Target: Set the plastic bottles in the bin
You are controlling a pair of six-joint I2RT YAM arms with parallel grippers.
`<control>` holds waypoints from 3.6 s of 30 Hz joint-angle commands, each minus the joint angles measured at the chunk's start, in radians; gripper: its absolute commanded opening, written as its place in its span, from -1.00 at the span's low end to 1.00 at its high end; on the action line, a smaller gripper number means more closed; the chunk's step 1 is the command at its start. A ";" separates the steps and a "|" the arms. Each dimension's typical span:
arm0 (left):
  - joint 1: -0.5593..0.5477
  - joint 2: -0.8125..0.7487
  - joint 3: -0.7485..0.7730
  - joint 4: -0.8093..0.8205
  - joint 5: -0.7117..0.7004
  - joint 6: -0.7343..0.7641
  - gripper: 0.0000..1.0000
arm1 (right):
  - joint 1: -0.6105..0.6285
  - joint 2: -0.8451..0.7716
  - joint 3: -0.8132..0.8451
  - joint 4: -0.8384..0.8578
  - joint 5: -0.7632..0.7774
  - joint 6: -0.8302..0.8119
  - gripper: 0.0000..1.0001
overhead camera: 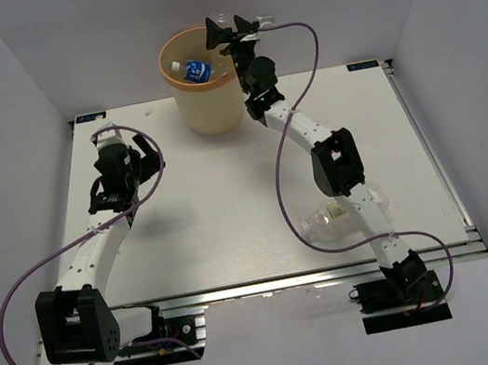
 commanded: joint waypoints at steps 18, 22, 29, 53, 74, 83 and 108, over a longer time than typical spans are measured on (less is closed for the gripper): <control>0.005 0.025 0.012 0.020 0.028 -0.002 0.96 | -0.003 -0.792 -0.587 -0.660 -0.120 -0.046 0.79; 0.005 0.000 -0.004 0.041 0.053 0.001 0.96 | -0.003 -1.066 -0.914 -0.825 -0.230 -0.176 0.79; 0.005 0.002 -0.004 0.049 0.079 0.001 0.97 | 0.006 -1.199 -1.034 -1.560 -0.720 -0.949 0.79; 0.005 0.137 0.114 -0.129 -0.067 -0.042 0.96 | 0.156 -1.302 -1.161 -2.144 -0.807 -1.740 0.79; 0.005 0.172 0.105 -0.137 -0.147 -0.018 0.96 | 0.278 -1.055 -1.346 -1.759 -0.526 -1.362 0.79; 0.005 0.181 0.102 -0.141 -0.168 -0.015 0.96 | 0.304 -1.035 -1.359 -1.814 -0.522 -1.376 0.79; 0.005 0.207 0.125 -0.155 -0.165 -0.027 0.96 | 0.281 -0.990 -1.448 -1.651 -0.454 -1.316 0.62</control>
